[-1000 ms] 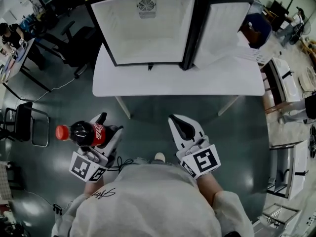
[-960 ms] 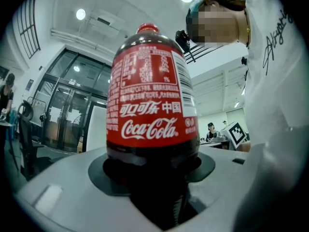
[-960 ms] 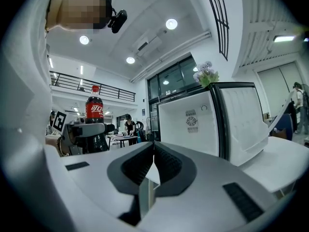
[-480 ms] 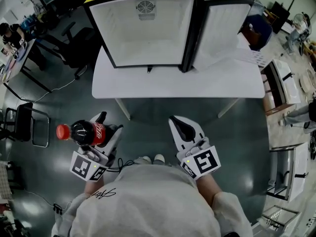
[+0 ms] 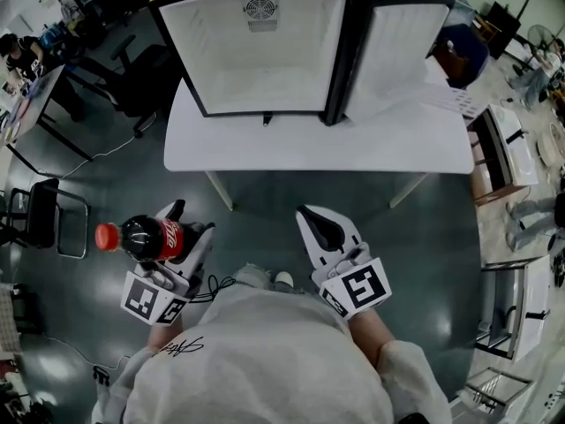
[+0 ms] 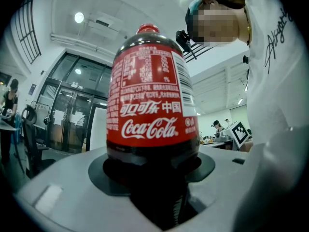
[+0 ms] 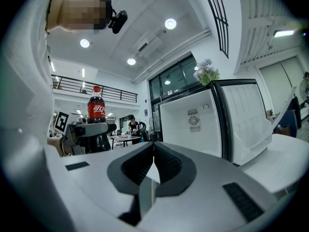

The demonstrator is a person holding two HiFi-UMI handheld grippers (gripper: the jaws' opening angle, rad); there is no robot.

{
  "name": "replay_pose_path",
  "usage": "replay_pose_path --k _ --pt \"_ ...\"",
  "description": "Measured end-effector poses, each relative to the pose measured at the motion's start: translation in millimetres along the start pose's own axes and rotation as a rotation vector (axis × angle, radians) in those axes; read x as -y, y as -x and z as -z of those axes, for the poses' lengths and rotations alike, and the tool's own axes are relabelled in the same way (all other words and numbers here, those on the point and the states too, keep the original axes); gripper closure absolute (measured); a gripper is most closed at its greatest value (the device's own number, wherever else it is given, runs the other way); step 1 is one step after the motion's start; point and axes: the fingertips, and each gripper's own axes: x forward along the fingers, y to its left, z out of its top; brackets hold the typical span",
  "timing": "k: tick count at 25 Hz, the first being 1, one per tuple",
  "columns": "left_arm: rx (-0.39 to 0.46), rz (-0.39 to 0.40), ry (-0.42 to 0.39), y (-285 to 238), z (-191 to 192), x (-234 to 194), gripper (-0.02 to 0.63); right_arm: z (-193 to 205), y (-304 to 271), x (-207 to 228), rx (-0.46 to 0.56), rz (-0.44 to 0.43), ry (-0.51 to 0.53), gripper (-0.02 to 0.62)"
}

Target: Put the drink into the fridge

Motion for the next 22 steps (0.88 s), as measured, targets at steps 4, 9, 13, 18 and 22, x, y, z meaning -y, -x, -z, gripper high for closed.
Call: replay_pose_path --k 4,9,13,18,22 --pt "-0.009 -0.014 -0.006 8 0 0 0.337 2 -2 -6 -0.001 -0.015 -0.008 0.581" --pt "-0.009 -0.019 -0.003 10 0 -2 0.337 3 -5 -8 -0.003 -0.021 -0.012 0.581" --pt "-0.01 -0.01 0.003 5 4 -4 0.337 5 -6 -5 -0.004 -0.015 -0.011 0.581" --pt "0.006 0.013 0.001 -8 3 -10 0.337 4 -13 5 -0.008 0.007 -0.008 0.581" --pt "0.0 0.025 -0.008 -19 6 -19 0.337 3 -24 12 -0.005 0.014 -0.001 0.581"
